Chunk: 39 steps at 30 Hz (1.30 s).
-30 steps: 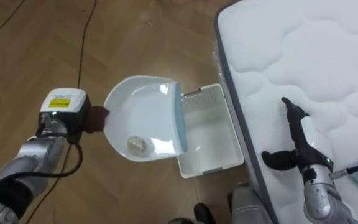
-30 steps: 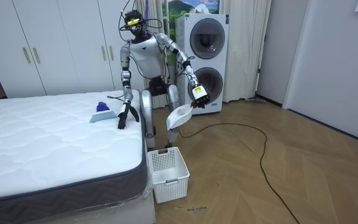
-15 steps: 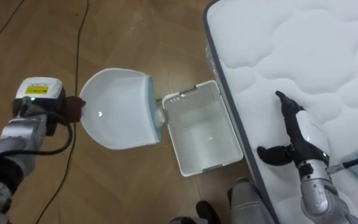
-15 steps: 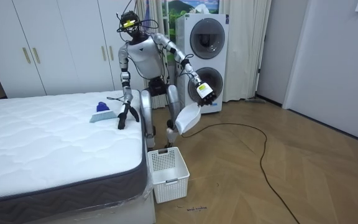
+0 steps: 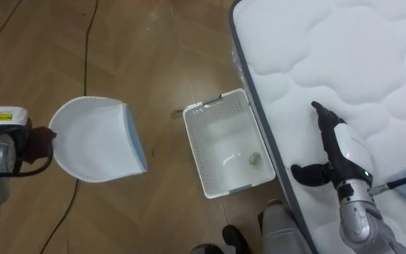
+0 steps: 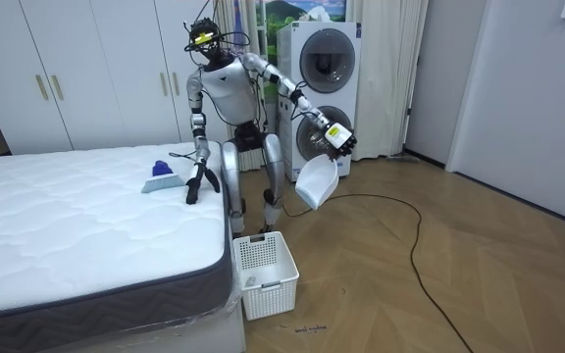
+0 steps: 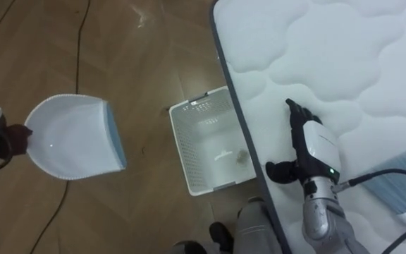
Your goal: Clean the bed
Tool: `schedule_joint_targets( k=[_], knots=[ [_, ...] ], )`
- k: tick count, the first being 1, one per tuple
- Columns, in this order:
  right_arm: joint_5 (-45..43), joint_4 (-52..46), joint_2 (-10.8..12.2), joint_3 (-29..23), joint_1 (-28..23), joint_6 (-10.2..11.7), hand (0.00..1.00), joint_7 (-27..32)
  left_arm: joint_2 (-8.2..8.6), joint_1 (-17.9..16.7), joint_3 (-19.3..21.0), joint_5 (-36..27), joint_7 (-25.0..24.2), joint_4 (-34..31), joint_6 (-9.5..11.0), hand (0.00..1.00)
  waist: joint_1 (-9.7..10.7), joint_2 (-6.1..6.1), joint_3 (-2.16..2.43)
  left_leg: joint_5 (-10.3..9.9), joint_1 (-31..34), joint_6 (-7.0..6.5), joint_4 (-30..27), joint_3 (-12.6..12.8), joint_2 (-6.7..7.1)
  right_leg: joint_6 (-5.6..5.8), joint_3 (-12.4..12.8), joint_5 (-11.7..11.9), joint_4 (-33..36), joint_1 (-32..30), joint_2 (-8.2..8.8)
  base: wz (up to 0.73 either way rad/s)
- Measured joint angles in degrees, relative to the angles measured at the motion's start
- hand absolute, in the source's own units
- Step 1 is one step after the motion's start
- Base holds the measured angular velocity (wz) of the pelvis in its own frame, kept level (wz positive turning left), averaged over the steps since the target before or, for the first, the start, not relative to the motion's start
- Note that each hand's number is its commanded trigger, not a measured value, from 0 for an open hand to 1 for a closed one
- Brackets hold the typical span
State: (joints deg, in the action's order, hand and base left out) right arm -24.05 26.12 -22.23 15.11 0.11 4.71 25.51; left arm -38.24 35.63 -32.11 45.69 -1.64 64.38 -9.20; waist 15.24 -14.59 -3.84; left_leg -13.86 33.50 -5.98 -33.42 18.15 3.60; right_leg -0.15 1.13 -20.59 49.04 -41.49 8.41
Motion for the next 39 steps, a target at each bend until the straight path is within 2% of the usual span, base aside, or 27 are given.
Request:
schedule_joint_targets(
  k=[9, 14, 18, 20, 22, 24, 25, 26, 28, 29, 31, 32, 34, 35, 37, 38, 39],
  knots=[
    [0.37, -0.06, -0.07, 0.02, 0.00, -0.53, 0.00, -0.08, -0.47, 0.68, -0.01, -0.58, -0.50, -0.32, -0.03, 1.00, 0.10, 0.00, 0.00, -0.12, -0.14, -0.13, -0.55, -0.13, -0.07, -0.03, -0.38, -0.06, 0.19, 0.40, 0.27, 0.00],
    [1.57, 0.56, -0.20, 0.48, 0.11, -0.53, 0.00, -0.11, -0.57, 0.85, 0.00, -9.93, -0.15, -0.33, 0.08, 1.00, 0.02, 0.01, -0.05, -0.62, -0.98, -0.18, -1.12, -0.19, -0.56, -0.07, -0.84, -0.08, -0.19, 1.70, 0.40, -0.01],
    [1.51, 0.99, -0.34, 0.43, -0.73, -0.67, 0.00, 0.00, -0.52, 0.31, 0.56, -15.66, 1.25, -2.41, 0.43, 1.00, -0.86, 0.09, -0.12, -1.34, -2.58, -0.03, -1.40, -0.22, -1.33, -0.07, -0.97, -0.06, -1.29, 3.69, -0.62, -0.08],
    [1.78, 2.20, -0.43, 0.44, -0.40, -0.26, 0.00, 0.42, -0.54, -1.59, 1.57, -18.48, 2.21, -5.91, 1.11, 1.00, -2.07, 0.35, -0.06, -1.77, -3.46, 0.24, -1.46, 0.02, -1.53, 0.05, 0.34, 0.05, -1.68, 3.82, -1.52, -0.34],
    [1.81, 3.42, -0.27, 0.66, 0.05, 0.83, 0.00, 1.06, -0.54, -4.81, 4.39, -20.12, 2.98, -10.14, 3.39, 1.00, -3.93, 0.76, -0.01, -2.04, -3.85, 0.56, -1.36, -0.11, -1.72, 0.02, 2.02, 0.68, -2.45, 3.80, -2.46, -0.50],
    [1.86, 4.89, -0.14, 1.27, 0.41, 1.84, 0.00, 1.15, -0.51, -6.47, 5.58, -20.84, 3.11, -13.23, 4.48, 1.00, -4.64, 1.65, 0.00, -2.21, -4.44, 0.80, -1.44, -0.66, -1.66, -0.05, 2.91, 0.80, -2.60, 4.52, -2.88, -0.36],
    [1.85, 5.80, -0.15, 1.61, 0.44, 2.14, 0.00, 0.90, -0.51, -8.35, 6.86, -21.52, 3.19, -16.04, 5.50, 1.00, -4.80, 2.31, 0.08, -2.31, -5.32, 0.97, -1.25, -1.13, -1.60, -0.05, 3.41, 0.80, -2.99, 5.36, -3.25, -0.29],
    [1.83, 6.21, -0.13, 1.66, 0.47, 2.33, 0.00, 0.64, -0.52, -9.65, 7.59, -22.12, 3.22, -17.87, 6.01, 1.00, -4.83, 2.51, 0.19, -2.40, -5.65, 1.14, -1.21, -1.54, -1.67, -0.02, 3.48, 0.86, -3.42, 5.87, -3.51, -0.21],
    [1.79, 7.35, -0.21, 1.57, -0.37, 2.93, 0.00, 0.35, -0.52, -13.12, 8.99, -27.79, 3.23, -24.39, 8.16, 1.00, -4.74, 2.80, 0.31, -2.73, -7.63, 1.63, -0.75, -4.33, -1.72, 0.03, 2.83, 1.27, -5.77, 9.10, -4.25, -0.05],
    [1.80, 7.33, -0.20, 1.55, -0.80, 2.94, 0.00, 0.31, -0.43, -13.82, 9.51, -29.64, 3.24, -25.84, 8.77, 1.00, -4.75, 2.98, 0.41, -2.74, -8.28, 1.66, -0.24, -4.54, -1.79, 0.03, 2.61, 1.45, -6.49, 9.94, -4.34, 0.00],
    [2.93, 7.32, -0.16, 1.34, -2.86, 2.95, 0.00, 0.11, -0.15, -18.32, 12.65, -38.05, 3.31, -33.38, 10.12, 1.00, -5.29, 4.02, 1.12, -2.68, -11.44, 1.75, 2.38, -4.67, -2.15, 0.08, 2.46, 2.36, -9.72, 13.27, -4.97, -0.13],
    [3.52, 7.30, -0.13, 1.00, -3.70, 2.97, 0.00, 0.20, 0.03, -19.50, 13.33, -40.83, 3.33, -35.09, 10.50, 1.00, -5.48, 4.26, 1.35, -2.67, -12.35, 1.76, 2.89, -4.63, -2.31, 0.17, 2.62, 2.55, -10.58, 14.31, -5.30, -0.22],
    [4.27, 6.88, -0.02, -1.38, -8.30, 2.79, 0.00, 1.28, 2.82, -25.36, 18.44, -47.61, 3.44, -43.67, 11.02, 1.00, -7.86, 5.49, 2.70, -2.64, -15.95, 1.84, 5.27, -4.62, -2.86, 0.08, 2.89, 3.64, -14.40, 18.17, -6.08, -0.35],
    [4.31, 6.53, 0.01, -1.93, -9.43, 2.71, 0.00, 1.44, 3.54, -27.17, 19.92, -49.38, 3.48, -46.02, 11.37, 1.00, -8.21, 5.91, 2.96, -2.62, -16.88, 1.90, 5.86, -4.64, -2.89, 0.19, 3.16, 3.84, -15.17, 19.10, -6.33, -0.36],
    [4.36, 4.88, 0.48, -3.74, -13.38, 2.61, 0.00, 2.42, 7.95, -31.56, 23.62, -56.10, 4.04, -52.06, 12.31, 1.00, -9.42, 7.23, 3.65, -2.61, -20.36, 1.92, 7.61, -4.60, -2.91, 0.50, 3.59, 4.32, -17.66, 22.75, -6.65, -0.23],
    [4.68, 4.86, 0.66, -3.81, -13.77, 2.61, 0.00, 2.54, 9.21, -32.41, 24.12, -57.62, 4.45, -52.99, 12.58, 1.00, -9.68, 7.50, 3.76, -2.61, -21.38, 1.92, 8.30, -4.57, -2.89, 0.57, 3.57, 4.47, -18.24, 23.60, -6.69, -0.24],
    [5.56, 4.87, 1.31, -3.93, -14.06, 2.60, 0.00, 2.73, 11.78, -34.02, 24.77, -59.91, 5.20, -54.29, 13.64, 1.00, -10.19, 8.25, 3.71, -2.61, -23.45, 1.92, 9.55, -4.14, -2.83, 0.69, 3.52, 4.68, -19.36, 24.94, -6.70, -0.32]
  ],
)
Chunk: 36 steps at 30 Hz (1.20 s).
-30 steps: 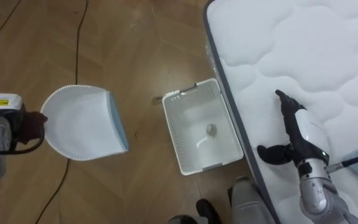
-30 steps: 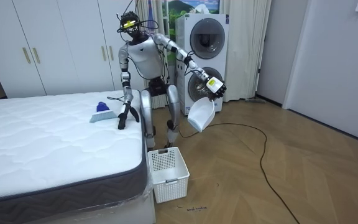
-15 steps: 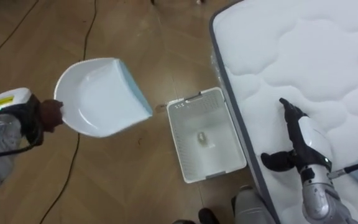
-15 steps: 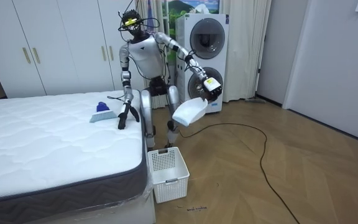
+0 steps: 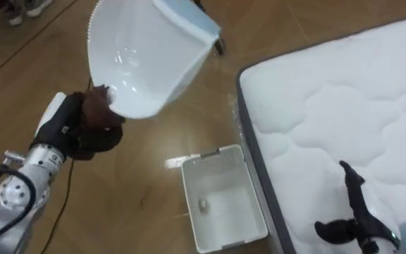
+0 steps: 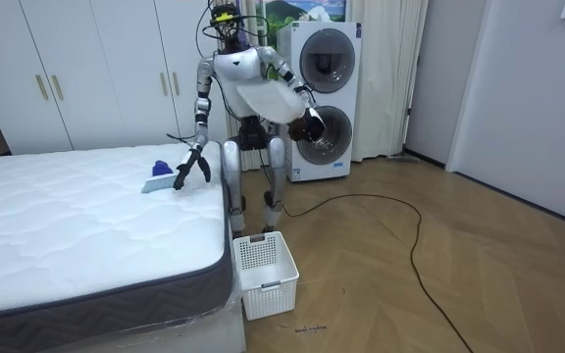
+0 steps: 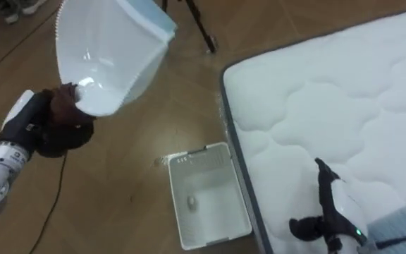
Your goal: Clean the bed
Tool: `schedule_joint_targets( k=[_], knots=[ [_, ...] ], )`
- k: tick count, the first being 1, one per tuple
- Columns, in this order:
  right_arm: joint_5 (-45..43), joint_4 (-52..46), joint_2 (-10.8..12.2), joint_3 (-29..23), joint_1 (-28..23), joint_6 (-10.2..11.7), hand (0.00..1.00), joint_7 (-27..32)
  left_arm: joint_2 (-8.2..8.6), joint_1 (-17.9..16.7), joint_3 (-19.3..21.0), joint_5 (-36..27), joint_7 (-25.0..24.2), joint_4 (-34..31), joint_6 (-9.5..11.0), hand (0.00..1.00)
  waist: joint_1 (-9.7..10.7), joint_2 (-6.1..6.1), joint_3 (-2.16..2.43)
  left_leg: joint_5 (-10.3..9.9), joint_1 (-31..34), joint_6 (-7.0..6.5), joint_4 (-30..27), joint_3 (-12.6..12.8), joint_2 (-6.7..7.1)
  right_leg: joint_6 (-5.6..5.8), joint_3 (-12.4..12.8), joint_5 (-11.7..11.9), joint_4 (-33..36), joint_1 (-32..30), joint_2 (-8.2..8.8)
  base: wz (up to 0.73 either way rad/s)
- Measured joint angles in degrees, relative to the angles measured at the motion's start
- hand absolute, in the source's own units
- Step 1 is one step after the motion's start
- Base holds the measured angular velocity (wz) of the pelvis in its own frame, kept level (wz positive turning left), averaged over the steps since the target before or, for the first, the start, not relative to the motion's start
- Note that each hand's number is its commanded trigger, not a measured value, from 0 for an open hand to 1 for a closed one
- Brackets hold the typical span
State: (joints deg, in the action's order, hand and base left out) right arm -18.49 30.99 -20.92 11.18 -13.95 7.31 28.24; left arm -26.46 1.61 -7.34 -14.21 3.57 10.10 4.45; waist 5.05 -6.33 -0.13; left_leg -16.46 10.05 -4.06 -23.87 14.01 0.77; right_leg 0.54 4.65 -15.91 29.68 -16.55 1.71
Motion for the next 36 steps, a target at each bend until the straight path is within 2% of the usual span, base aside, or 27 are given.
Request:
schedule_joint_targets(
  k=[1, 2, 3, 5, 6, 7, 8, 10, 11, 12, 13, 14, 15, 16, 17, 19, 20, 21, 22, 24, 26, 27, 28, 30, 31, 33, 36],
  knots=[
    [0.01, -0.01, 0.87, -0.07, -0.06, 0.04, 0.00, 0.30, 2.58, -1.62, 0.59, -1.18, 0.13, -0.75, 1.11, 1.00, -0.60, 0.93, 0.10, 0.00, -1.61, 0.00, 1.25, 0.31, 0.03, 0.01, -0.11, 0.34, -0.80, 1.10, -0.23, -0.36],
    [0.02, -0.15, 1.36, -0.09, -0.09, 0.07, 0.00, 0.47, 3.61, -2.36, 0.69, -1.45, 0.18, -1.21, 1.37, 1.00, -0.65, 1.34, 0.14, -0.01, -2.15, 0.01, 1.54, 0.40, 0.00, -0.02, -0.16, 0.59, -1.21, 1.47, -0.37, -0.37],
    [0.19, -0.92, 1.99, 0.05, -0.12, 0.15, 0.00, 0.45, 4.89, -3.88, 0.67, -1.46, 0.31, -2.06, 1.59, 1.00, -1.14, 2.44, 0.18, -0.04, -2.78, 0.04, 1.76, 1.09, -0.10, 0.01, -0.09, 0.88, -1.43, 1.78, -0.66, -0.35],
    [0.44, -1.25, 2.94, 0.02, 0.84, 0.23, 0.00, 0.44, 5.53, -4.83, 0.55, -1.35, 0.32, -2.58, 1.59, 1.00, -1.52, 4.00, 0.09, -0.13, -2.87, 0.12, 1.67, 2.00, -0.12, -0.02, 0.05, 1.94, -2.06, 1.60, -1.17, -0.40],
    [0.34, -1.38, 3.18, 0.04, 1.30, 0.25, 0.00, 0.32, 5.77, -5.33, 0.50, -1.34, 0.85, -2.86, 1.59, 1.00, -1.75, 4.72, 0.04, -0.13, -3.06, 0.12, 1.70, 3.61, -0.85, 0.12, 0.69, 3.14, -3.01, 1.53, -2.02, -0.84],
    [0.37, -2.39, 3.18, -0.02, 2.06, 0.24, 0.00, 0.29, 5.89, -5.82, 0.59, -1.34, 1.37, -3.12, 1.59, 1.00, -3.19, 5.23, 0.11, -0.13, -3.79, 0.12, 2.40, 6.63, -2.14, -0.23, 0.26, 5.01, -4.73, 1.47, -2.54, -1.09],
    [0.31, -3.09, 3.19, -0.02, 2.21, 0.44, 0.00, 0.28, 5.91, -6.27, 0.85, -1.28, 1.70, -3.61, 1.59, 1.00, -3.63, 5.49, 0.14, -0.14, -4.24, 0.10, 2.90, 8.05, -2.54, -0.57, -1.41, 5.87, -5.62, 1.46, -2.51, -1.35],
    [0.30, -4.54, 3.23, -0.06, 3.32, 1.55, 0.00, -0.22, 7.33, -7.29, 1.78, -1.28, 3.41, -6.08, 2.11, 1.00, -3.80, 6.07, 0.06, -0.13, -5.82, 0.00, 4.57, 13.37, -3.81, -2.08, -9.29, 10.00, -9.20, 1.78, -1.89, -1.25],
    [0.24, -4.79, 3.32, -0.04, 3.48, 1.57, 0.00, -0.59, 7.66, -7.25, 1.87, -1.18, 3.76, -6.44, 2.58, 1.00, -3.75, 6.14, 0.08, -0.06, -6.07, -0.12, 5.12, 15.00, -4.32, -2.34, -10.75, 11.26, -10.07, 1.94, -1.82, -1.24],
    [0.27, -5.09, 3.64, 0.15, 3.82, 1.60, 0.00, -1.12, 8.10, -7.02, 2.05, -1.27, 4.22, -6.94, 3.52, 1.00, -4.29, 6.14, -0.19, -0.07, -6.59, -0.37, 5.79, 19.33, -5.43, -2.15, -15.29, 11.59, -8.90, 2.30, -1.20, -1.13],
    [0.36, -4.85, 3.63, 0.18, 3.54, 1.61, 0.00, -1.67, 8.64, -6.59, 1.93, -1.35, 4.21, -6.94, 3.63, 1.00, -4.30, 6.18, -0.21, -0.01, -8.07, -0.42, 6.93, 23.10, -5.71, -1.12, -19.98, 8.34, -2.24, 2.48, 0.82, -1.13],
    [0.44, -4.51, 3.59, 0.15, 3.51, 1.58, 0.00, -1.83, 8.99, -6.51, 1.94, -1.37, 4.16, -7.09, 3.64, 1.00, -4.59, 6.21, -0.21, 0.14, -8.83, -0.43, 7.67, 24.93, -5.68, -0.66, -21.76, 6.80, 1.27, 2.87, 2.19, -1.28],
    [0.69, -4.32, 3.58, 0.09, 3.50, 1.55, 0.00, -2.00, 9.37, -6.47, 1.94, -1.50, 4.27, -7.52, 3.69, 1.00, -5.24, 6.31, -0.31, 0.28, -10.34, -0.39, 8.96, 29.27, -5.50, -0.15, -23.90, 4.55, 7.20, 4.12, 5.18, -1.53],
    [0.68, -4.37, 3.70, 0.11, 3.68, 1.90, 0.00, -2.13, 9.60, -6.44, 2.23, -1.44, 4.41, -8.09, 3.76, 1.00, -6.16, 6.55, -0.37, 0.29, -10.71, -0.39, 9.27, 32.57, -5.08, 0.76, -24.84, 3.05, 10.73, 5.93, 8.26, -1.54],
    [0.70, -4.49, 3.72, 0.14, 3.78, 2.30, 0.00, -2.15, 9.66, -6.36, 2.43, -1.43, 4.43, -8.28, 3.86, 1.00, -6.79, 6.64, -0.32, 0.23, -10.77, -0.48, 9.17, 33.92, -4.89, 0.99, -25.31, 2.83, 11.17, 6.98, 9.71, -1.43],
    [1.34, -5.39, 3.70, 1.27, 3.86, 3.44, 0.00, -2.31, 9.62, -5.98, 2.79, -1.97, 4.66, -8.33, 4.32, 1.00, -8.01, 8.07, -0.97, 0.06, -10.21, -0.77, 8.21, 38.96, -4.36, 2.32, -27.19, 2.10, 8.85, 10.16, 14.50, -1.42],
    [1.49, -5.45, 3.72, 1.72, 3.99, 3.51, 0.00, -2.69, 9.60, -5.93, 2.79, -2.02, 4.80, -8.32, 4.30, 1.00, -8.64, 8.37, -1.22, 0.06, -9.88, -0.78, 7.81, 38.19, -4.48, 2.92, -28.16, 1.71, 7.53, 10.07, 14.77, -1.59],
    [1.49, -5.40, 3.44, 2.74, 4.14, 3.52, 0.00, -3.78, 9.76, -6.05, 2.64, -2.10, 4.95, -8.31, 4.26, 1.00, -9.55, 8.36, -1.32, 0.07, -8.49, -0.77, 6.43, 33.35, -5.23, 3.12, -30.21, 1.52, 4.68, 9.96, 13.75, -1.72],
    [1.47, -5.40, 3.39, 3.84, 4.66, 3.53, 0.00, -4.83, 9.66, -5.97, 2.80, -1.98, 4.91, -8.32, 4.31, 1.00, -10.25, 8.33, -1.32, 0.07, -7.12, -0.76, 4.84, 28.62, -5.81, 3.13, -30.55, 1.51, 1.53, 10.39, 12.59, -1.62],
    [0.94, -5.58, 3.67, 4.48, 5.13, 3.59, 0.00, -6.12, 9.48, -5.60, 2.75, -1.98, 4.44, -8.36, 4.36, 1.00, -9.99, 8.27, -1.15, 0.04, -5.28, -0.79, 2.03, 24.95, -6.84, 3.14, -30.63, 1.52, -3.07, 11.64, 11.16, -1.19],
    [0.65, -5.51, 3.73, 4.44, 5.16, 3.47, 0.00, -6.93, 9.50, -4.83, 2.47, -1.98, 3.07, -8.37, 4.37, 1.00, -9.13, 8.27, -1.14, -0.02, -4.16, -0.87, -0.04, 24.87, -7.85, 3.18, -30.68, 1.55, -5.33, 11.58, 10.50, -0.73],
    [0.69, -5.39, 3.79, 4.45, 5.18, 3.33, 0.00, -7.73, 9.54, -4.40, 2.17, -1.99, 2.70, -8.38, 4.37, 1.00, -7.65, 8.12, -1.09, -0.03, -3.71, -0.86, -0.95, 24.90, -8.62, 2.98, -30.40, 1.71, -6.01, 11.52, 9.99, -0.21],
    [0.65, -5.26, 3.83, 4.44, 4.89, 3.32, 0.00, -8.39, 9.60, -4.33, 1.81, -1.94, 2.29, -8.45, 4.39, 1.00, -6.15, 8.00, -1.06, -0.17, -3.77, -0.46, -1.11, 24.99, -9.25, 2.79, -30.00, 1.81, -6.01, 11.49, 9.60, -0.11],
    [0.76, -4.73, 4.01, 4.31, 4.72, 3.33, 0.00, -8.56, 9.77, -4.48, 1.06, -1.21, 2.32, -8.43, 4.41, 1.00, -5.08, 7.57, -1.02, -1.08, -4.12, 1.11, -1.10, 25.23, -10.49, 2.08, -29.75, 1.72, -5.74, 11.32, 8.53, -0.13],
    [1.21, -4.53, 4.02, 4.29, 4.69, 3.40, 0.00, -8.93, 9.77, -4.59, 0.24, -0.87, 2.56, -8.44, 4.40, 1.00, -4.40, 7.49, -1.03, -1.05, -4.09, 1.18, -1.67, 25.43, -11.27, 1.54, -29.88, 1.94, -5.82, 11.37, 8.04, -0.15],
    [2.37, -3.34, 3.99, 4.18, 4.89, 4.17, 0.00, -10.09, 9.83, -4.60, -0.65, 0.44, 2.54, -8.43, 4.40, 1.00, -3.55, 7.50, -1.01, -0.71, -4.52, 1.38, -1.83, 25.72, -11.68, 0.96, -29.89, 1.76, -5.64, 11.33, 7.90, -0.14],
    [1.51, -0.96, 3.95, 2.88, 4.82, 4.64, 0.00, -13.04, 10.20, -4.68, -2.06, 2.62, 2.19, -8.41, 4.40, 1.00, -2.78, 7.00, -0.64, -0.18, -5.68, 1.88, -1.80, 27.34, -12.34, 0.04, -28.63, 1.48, -4.94, 10.64, 7.48, -0.27]
  ],
)
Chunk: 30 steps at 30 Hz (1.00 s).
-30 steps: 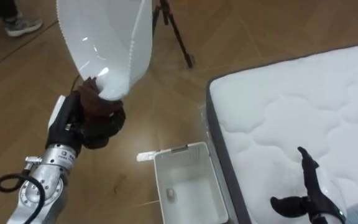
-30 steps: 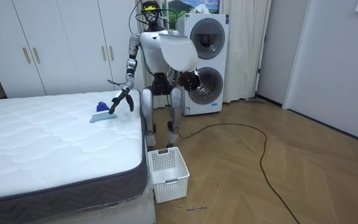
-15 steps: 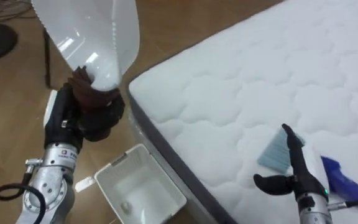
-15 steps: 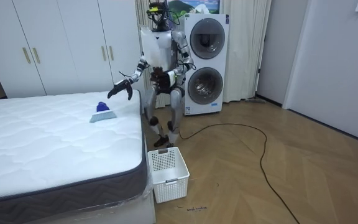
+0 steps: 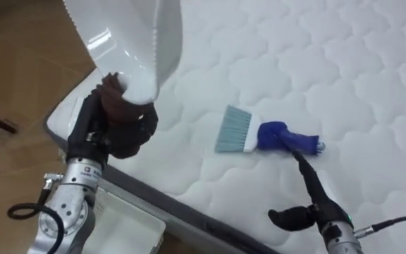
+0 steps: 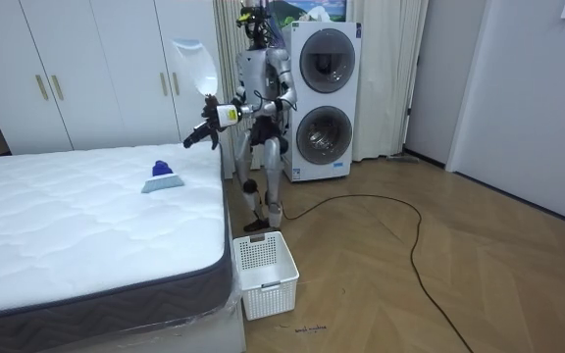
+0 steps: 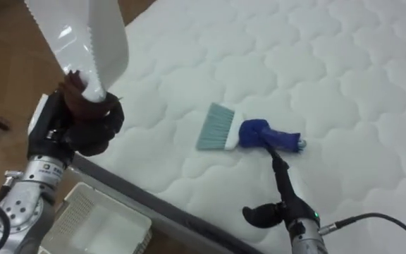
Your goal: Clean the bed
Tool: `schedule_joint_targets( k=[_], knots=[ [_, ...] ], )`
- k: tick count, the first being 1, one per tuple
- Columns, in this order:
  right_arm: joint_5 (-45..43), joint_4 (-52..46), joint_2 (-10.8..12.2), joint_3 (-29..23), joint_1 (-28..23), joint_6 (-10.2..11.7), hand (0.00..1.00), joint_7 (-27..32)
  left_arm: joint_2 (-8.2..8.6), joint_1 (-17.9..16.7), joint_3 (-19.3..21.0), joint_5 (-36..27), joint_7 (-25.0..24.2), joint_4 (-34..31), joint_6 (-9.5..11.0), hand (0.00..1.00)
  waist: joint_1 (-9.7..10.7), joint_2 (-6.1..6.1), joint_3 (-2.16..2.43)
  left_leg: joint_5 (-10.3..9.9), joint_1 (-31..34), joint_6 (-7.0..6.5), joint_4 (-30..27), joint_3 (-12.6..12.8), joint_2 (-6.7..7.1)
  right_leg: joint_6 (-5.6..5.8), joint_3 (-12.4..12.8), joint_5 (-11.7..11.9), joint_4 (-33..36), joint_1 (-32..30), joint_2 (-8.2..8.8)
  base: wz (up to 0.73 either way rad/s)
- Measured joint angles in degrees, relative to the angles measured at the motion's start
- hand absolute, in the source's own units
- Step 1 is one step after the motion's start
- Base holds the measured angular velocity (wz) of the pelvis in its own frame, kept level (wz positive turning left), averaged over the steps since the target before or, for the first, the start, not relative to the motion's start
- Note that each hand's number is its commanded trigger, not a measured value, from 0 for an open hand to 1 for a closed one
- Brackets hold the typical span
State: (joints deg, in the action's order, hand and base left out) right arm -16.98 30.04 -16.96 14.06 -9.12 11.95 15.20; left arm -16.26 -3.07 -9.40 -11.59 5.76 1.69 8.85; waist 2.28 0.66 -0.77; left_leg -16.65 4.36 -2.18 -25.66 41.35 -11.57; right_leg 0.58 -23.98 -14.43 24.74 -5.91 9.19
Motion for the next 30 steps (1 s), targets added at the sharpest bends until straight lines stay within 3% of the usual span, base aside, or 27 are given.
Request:
schedule_joint_targets(
  k=[2, 5, 6, 7, 8, 9, 10, 11, 12, 13, 14, 15, 16, 19, 24, 27, 30],
  knots=[
    [-1.03, 0.12, -0.02, -0.19, 0.03, 0.02, 0.00, -1.69, 0.17, -0.30, -0.03, 0.06, 0.04, 0.03, -0.01, 1.00, 0.38, -0.36, 0.26, 0.28, -0.82, 0.57, -0.07, 1.37, -0.77, -0.54, 0.99, -0.26, -0.19, -0.19, -0.73, -0.39],
    [-0.99, 0.11, -0.02, -0.64, 0.04, 0.20, 0.00, -3.58, 0.17, -0.54, -0.36, 1.83, 0.24, 0.16, -0.01, 1.00, 1.38, -0.35, 0.32, 0.94, -1.93, 1.79, -0.50, 1.27, -1.61, -1.51, 3.90, -0.29, -0.45, -0.51, -2.56, -0.50],
    [-1.05, 0.13, -0.02, -1.04, 0.19, 0.22, 0.00, -4.33, 0.17, -1.02, -0.36, 2.95, 0.17, 0.29, -0.01, 1.00, 0.20, -0.48, 0.32, 1.11, -2.13, 2.68, -0.45, -3.42, -1.34, -2.39, 6.49, 0.14, -0.42, -0.92, -3.63, -1.35],
    [-1.42, 0.16, -0.02, -1.09, 0.28, 0.21, 0.00, -5.04, 0.18, -1.80, -0.26, 4.39, 0.19, 1.15, 0.01, 1.00, -1.30, -0.64, 0.29, 1.60, -2.53, 3.44, -0.27, -11.22, 0.03, -3.17, 10.00, 0.65, -0.53, -0.97, -5.09, -1.52],
    [-1.88, 0.14, -0.02, -1.07, 0.30, 0.23, 0.00, -5.51, 0.20, -2.49, -0.12, 4.89, 0.21, 1.72, 0.00, 1.00, -1.56, -0.80, 0.39, 1.83, -2.90, 3.75, -0.01, -15.87, 0.78, -3.43, 11.64, 0.81, -0.73, -0.77, -5.77, -1.59],
    [-3.42, 0.04, -0.06, -1.16, 0.21, 0.23, 0.00, -5.94, 0.29, -4.03, 0.03, 5.77, 0.19, 2.54, -0.06, 1.00, -1.51, -1.27, 0.66, 1.97, -3.08, 3.73, -0.22, -24.90, 2.40, -3.63, 15.52, 0.89, -1.04, -0.42, -7.39, -1.44],
    [-3.81, 0.05, -0.19, -1.23, 0.11, -0.04, 0.00, -6.27, 0.42, -5.45, 0.08, 6.74, 0.03, 3.06, -0.16, 1.00, -1.67, -1.62, 0.64, 2.05, -2.78, 3.57, -1.18, -31.62, 3.72, -3.84, 19.04, 1.00, -1.01, -0.13, -8.65, -1.40],
    [-3.80, 0.06, -0.28, -1.25, 0.10, -0.32, 0.00, -6.52, 0.45, -6.19, 0.08, 7.38, -0.04, 3.07, -0.16, 1.00, -1.72, -1.45, 0.45, 2.08, -2.77, 3.53, -1.35, -34.54, 4.62, -3.96, 21.10, 1.07, -1.00, -0.20, -9.23, -1.32],
    [-3.71, 0.18, -0.46, -1.25, 0.11, -1.05, 0.00, -6.75, 0.67, -7.00, 0.03, 8.92, -0.48, 3.19, -0.16, 1.00, -1.72, -1.76, 0.56, 2.05, -2.46, 3.58, -0.59, -38.26, 6.69, -4.04, 24.35, 1.24, -0.97, -0.36, -10.04, -1.33],
    [-3.60, 0.82, -0.77, -1.38, 0.12, -1.74, 0.00, -7.44, 1.37, -7.21, 0.05, 9.88, -1.22, 3.22, -0.17, 0.92, -2.06, -1.91, 0.65, 2.53, -1.67, 3.79, 1.94, -40.43, 8.75, -3.91, 27.25, 1.47, -0.74, -0.85, -10.62, -1.35],
    [-3.55, 1.03, -0.88, -1.41, 0.10, -2.11, 0.00, -8.02, 1.79, -7.24, 0.05, 10.05, -1.48, 3.19, -0.15, 0.72, -2.44, -2.05, 0.72, 2.96, -1.31, 4.03, 3.68, -40.89, 9.39, -3.87, 28.46, 1.57, -0.51, -1.20, -10.98, -1.36],
    [-3.59, 2.13, -0.42, -1.44, 0.05, -2.34, 0.00, -8.96, 2.27, -7.34, 0.13, 10.52, -1.70, 3.29, -0.15, 0.11, -2.84, -2.14, 0.70, 3.25, -1.18, 3.77, 5.62, -40.80, 9.66, -3.84, 29.83, 1.58, -0.02, -1.43, -11.51, -1.08],
    [-3.67, 2.78, 0.32, -1.42, -0.36, -2.78, 0.00, -9.59, 2.29, -7.46, 0.21, 11.28, -1.71, 3.67, -0.16, 0.00, -2.54, -1.74, 1.21, 3.28, -2.55, 3.78, 6.61, -40.87, 10.11, -3.56, 30.66, 1.39, -0.07, -1.30, -11.62, -0.87],
    [-3.17, 3.57, 0.97, -2.01, -1.58, -3.10, 0.00, -9.95, 2.18, -7.98, 0.09, 11.37, -1.68, 4.01, -0.17, 0.00, -1.20, -0.40, 0.47, 3.29, -3.90, 3.63, 8.32, -39.95, 10.38, -3.16, 31.32, 1.84, -1.98, -0.85, -12.11, -0.24],
    [-3.29, 4.44, 1.40, -2.72, -2.76, -3.45, 0.00, -10.25, 2.15, -8.88, 0.04, 13.25, -1.69, 5.67, -0.92, 0.00, -0.76, -0.58, 0.34, 3.12, -4.28, 3.41, 8.70, -40.03, 10.20, -3.07, 31.07, 2.45, -5.22, 0.83, -12.08, 0.01],
    [-2.84, 8.00, 1.57, -4.33, -2.73, -3.94, 0.00, -10.95, 2.09, -9.00, -0.01, 14.61, -1.65, 11.49, -0.82, 0.00, -0.97, -1.43, 0.27, 3.13, -6.90, 3.39, 11.15, -40.02, 10.18, -3.05, 30.66, 2.42, -6.89, 3.09, -11.99, 0.02],
    [-1.62, 10.51, 2.07, -5.61, -3.48, -5.68, 0.00, -10.97, 2.07, -9.04, 0.22, 16.35, -1.66, 18.03, -2.67, 0.00, -1.00, -1.58, 0.40, 3.13, -7.44, 3.39, 11.39, -39.98, 10.26, -3.02, 30.61, 2.17, -7.29, 3.76, -11.82, 0.00]
  ],
)
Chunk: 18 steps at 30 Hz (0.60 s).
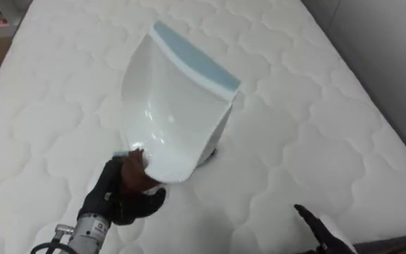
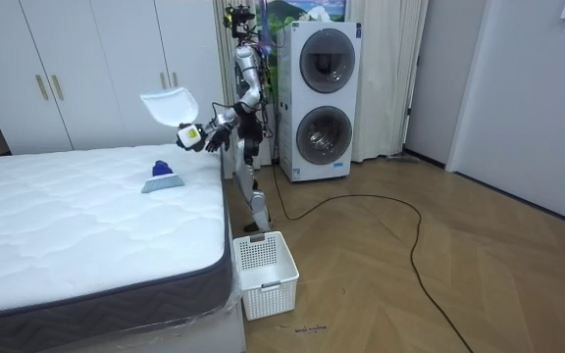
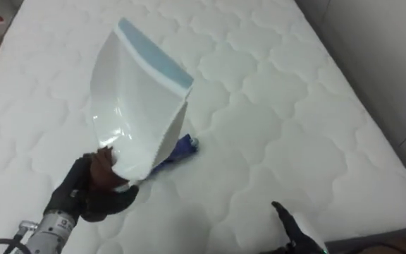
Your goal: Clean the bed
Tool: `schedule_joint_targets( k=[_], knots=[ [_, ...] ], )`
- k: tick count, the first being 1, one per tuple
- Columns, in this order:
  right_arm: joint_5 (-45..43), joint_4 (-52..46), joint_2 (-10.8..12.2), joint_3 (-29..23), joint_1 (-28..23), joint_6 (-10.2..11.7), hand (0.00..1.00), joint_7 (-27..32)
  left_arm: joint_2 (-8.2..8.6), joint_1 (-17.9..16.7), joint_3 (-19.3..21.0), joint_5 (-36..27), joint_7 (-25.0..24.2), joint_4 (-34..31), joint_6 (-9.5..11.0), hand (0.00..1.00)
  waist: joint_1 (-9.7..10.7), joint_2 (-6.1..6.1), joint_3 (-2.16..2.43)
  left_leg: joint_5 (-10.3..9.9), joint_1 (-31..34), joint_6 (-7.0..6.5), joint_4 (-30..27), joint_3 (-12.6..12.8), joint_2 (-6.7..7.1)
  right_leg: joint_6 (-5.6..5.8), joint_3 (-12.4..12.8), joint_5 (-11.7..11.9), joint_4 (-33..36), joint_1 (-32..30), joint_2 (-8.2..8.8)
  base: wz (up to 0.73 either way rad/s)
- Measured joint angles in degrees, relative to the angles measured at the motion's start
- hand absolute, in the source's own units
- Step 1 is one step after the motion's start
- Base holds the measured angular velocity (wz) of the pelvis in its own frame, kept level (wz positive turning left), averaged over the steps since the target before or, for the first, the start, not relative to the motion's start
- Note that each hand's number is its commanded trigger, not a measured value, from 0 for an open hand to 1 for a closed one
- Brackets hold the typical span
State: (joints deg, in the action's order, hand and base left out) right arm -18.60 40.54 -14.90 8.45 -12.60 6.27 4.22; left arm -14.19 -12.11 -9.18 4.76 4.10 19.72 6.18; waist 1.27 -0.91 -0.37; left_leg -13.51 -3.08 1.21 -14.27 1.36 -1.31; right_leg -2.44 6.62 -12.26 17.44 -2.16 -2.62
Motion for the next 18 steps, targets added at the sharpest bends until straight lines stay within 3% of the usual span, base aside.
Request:
schedule_joint_targets(
  k=[4, 8, 14, 18],
  knots=[
    [2.46, 4.98, 0.18, -0.96, 0.41, -0.14, 0.00, 0.53, -0.07, 0.06, 0.12, 1.19, -0.01, 8.77, -0.64, 0.00, -0.06, 0.11, -0.10, 0.00, -1.09, 0.00, 0.89, 0.02, -0.05, -0.02, -2.40, 0.01, -0.93, 1.54, 0.42, 0.02],
    [5.62, 8.11, 0.21, -1.00, 0.46, -0.09, 0.00, 1.07, -0.13, -0.04, 0.21, 1.25, 0.37, 16.24, -1.23, 0.00, -0.16, 0.54, -0.24, 0.00, -2.55, 0.00, 1.70, 0.14, -0.10, -0.05, -2.17, -0.02, -1.88, 2.49, 0.35, -0.06],
    [13.18, 13.87, 2.05, -1.29, 0.79, -1.19, 0.00, 2.63, 0.62, -0.15, 0.34, 1.03, 0.79, 26.56, -1.90, 0.00, -0.23, 1.23, 0.07, 0.00, -4.13, 0.00, 2.67, 0.27, -0.13, -0.01, -2.34, 0.01, -2.77, 4.08, 0.39, 0.01],
    [16.20, 17.92, 3.49, -5.40, 0.68, -1.91, 0.00, 2.70, 2.46, -1.25, 5.45, 0.73, 0.79, 31.01, -3.43, 0.00, -0.13, 1.33, 0.15, 0.00, -5.22, 0.00, 3.01, 0.23, -0.10, 0.01, -2.50, 0.02, -3.48, 5.36, 0.48, 0.02]
  ],
)
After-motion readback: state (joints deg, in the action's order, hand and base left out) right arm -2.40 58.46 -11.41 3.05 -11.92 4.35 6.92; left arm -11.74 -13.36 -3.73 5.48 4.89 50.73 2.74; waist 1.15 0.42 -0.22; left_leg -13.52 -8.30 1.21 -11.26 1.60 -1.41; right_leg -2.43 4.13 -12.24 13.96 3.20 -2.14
